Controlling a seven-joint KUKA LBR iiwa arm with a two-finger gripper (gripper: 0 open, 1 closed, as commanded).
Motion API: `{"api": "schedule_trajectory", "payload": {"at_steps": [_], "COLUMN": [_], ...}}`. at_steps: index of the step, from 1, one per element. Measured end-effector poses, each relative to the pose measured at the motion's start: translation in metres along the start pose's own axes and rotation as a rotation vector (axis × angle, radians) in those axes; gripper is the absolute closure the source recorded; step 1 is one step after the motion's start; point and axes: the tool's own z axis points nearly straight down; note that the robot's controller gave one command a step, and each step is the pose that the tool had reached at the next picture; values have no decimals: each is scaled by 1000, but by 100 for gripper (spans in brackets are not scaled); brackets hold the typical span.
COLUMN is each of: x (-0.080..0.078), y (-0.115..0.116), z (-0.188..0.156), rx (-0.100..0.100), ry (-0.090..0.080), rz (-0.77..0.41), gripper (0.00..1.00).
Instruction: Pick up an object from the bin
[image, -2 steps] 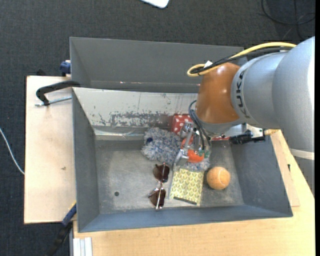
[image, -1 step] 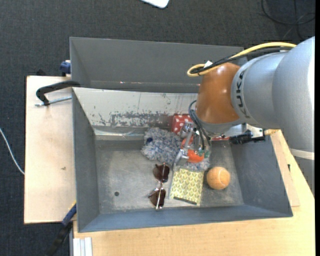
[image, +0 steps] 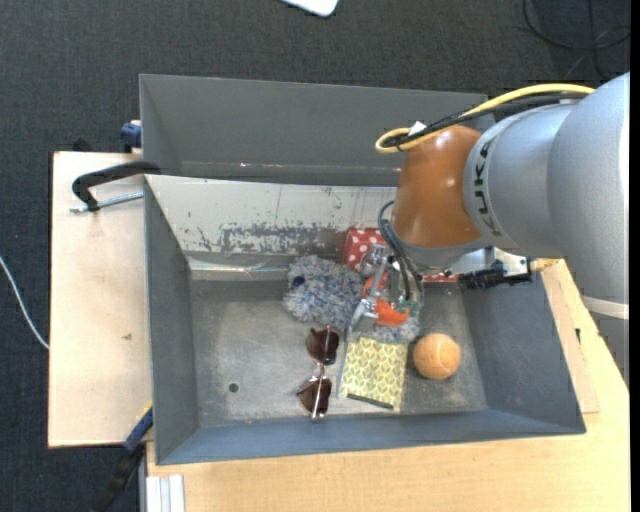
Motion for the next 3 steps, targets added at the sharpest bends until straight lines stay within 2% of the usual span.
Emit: {"api": "schedule_trajectory", "payload": {"at_steps": [1, 3], "x": [2, -1], "y": [0, 2], "z": [-17, -54], "rx": [-2, -8], "ry": [-3, -18], "rz": [0, -1], "gripper": [100, 100]}}
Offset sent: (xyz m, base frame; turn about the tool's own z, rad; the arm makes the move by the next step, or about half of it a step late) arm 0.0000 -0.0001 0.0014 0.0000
